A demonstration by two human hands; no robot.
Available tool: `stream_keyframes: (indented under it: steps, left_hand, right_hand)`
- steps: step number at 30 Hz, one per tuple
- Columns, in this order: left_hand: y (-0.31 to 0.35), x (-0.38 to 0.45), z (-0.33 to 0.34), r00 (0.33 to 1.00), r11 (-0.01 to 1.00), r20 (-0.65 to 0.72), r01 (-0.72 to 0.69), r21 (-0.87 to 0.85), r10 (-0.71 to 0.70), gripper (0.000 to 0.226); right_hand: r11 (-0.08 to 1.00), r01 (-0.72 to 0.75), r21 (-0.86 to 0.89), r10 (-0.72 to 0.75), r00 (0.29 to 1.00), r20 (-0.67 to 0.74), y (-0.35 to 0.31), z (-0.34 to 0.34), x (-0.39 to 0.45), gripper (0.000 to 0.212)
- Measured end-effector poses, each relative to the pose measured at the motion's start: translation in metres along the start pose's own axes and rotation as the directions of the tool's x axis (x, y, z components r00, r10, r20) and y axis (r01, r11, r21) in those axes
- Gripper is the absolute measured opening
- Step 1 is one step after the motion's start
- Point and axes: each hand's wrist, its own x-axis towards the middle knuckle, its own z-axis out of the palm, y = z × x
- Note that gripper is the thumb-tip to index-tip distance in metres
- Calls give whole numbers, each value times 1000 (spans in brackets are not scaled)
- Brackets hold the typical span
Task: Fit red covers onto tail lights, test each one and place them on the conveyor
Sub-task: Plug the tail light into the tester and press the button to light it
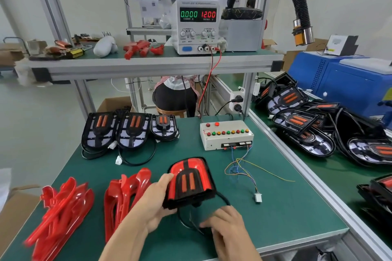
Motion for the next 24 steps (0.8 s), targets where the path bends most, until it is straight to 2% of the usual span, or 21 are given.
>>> stream_keyframes:
  steps: [1, 3, 6, 8, 9, 10, 12, 16, 18, 20, 22, 24]
  left_hand:
    - [-1, 0, 3, 1000, 996, -4, -15, 87, 15, 50]
    - [-7, 4, 8, 998, 968, 5, -57, 243, 58, 55]
    - [-12, 8, 11, 997, 941, 61, -74, 331, 57, 58]
    - [-15, 8, 11, 992, 929, 121, -74, 362, 32, 58]
    - [-15, 7, 11, 989, 924, 145, -75, 374, 22, 58]
    - [-17, 7, 11, 987, 921, 157, -76, 381, 16, 58]
    - [-19, 8, 11, 987, 922, 162, -70, 380, 8, 58]
    - [-20, 4, 15, 980, 954, 195, -29, 299, -32, 55]
    - [-20, 3, 17, 987, 959, 158, -17, 284, -29, 54]
    - [-20, 2, 18, 989, 962, 143, -11, 274, -29, 53]
    - [-18, 2, 19, 989, 966, 146, -12, 259, -26, 53]
    - [-17, 1, 19, 990, 969, 139, -15, 247, -20, 53]
  right_hand:
    - [999, -1, 51, 2, 1000, -23, 3, 0, -1, 41]
    - [987, -91, 136, 97, 994, -40, 4, -3, -3, 43]
    - [949, -268, 169, 268, 963, 19, 10, -5, -9, 38]
    - [878, -454, 154, 431, 888, 159, 12, -6, -6, 40]
    - [821, -539, 187, 511, 841, 180, 14, -5, -5, 41]
    - [769, -594, 237, 579, 804, 139, 17, -5, -4, 44]
    - [680, -658, 324, 674, 735, 79, 20, -9, 3, 50]
    - [521, -723, 453, 762, 633, 134, 23, -8, 10, 49]
    - [361, -736, 573, 819, 544, 182, 24, -3, 15, 48]
    - [119, -700, 704, 867, 419, 270, 22, 2, 20, 46]
    - [-113, -585, 803, 857, 352, 377, 18, 1, 26, 41]
    - [-282, -468, 837, 840, 301, 452, 15, -1, 32, 34]
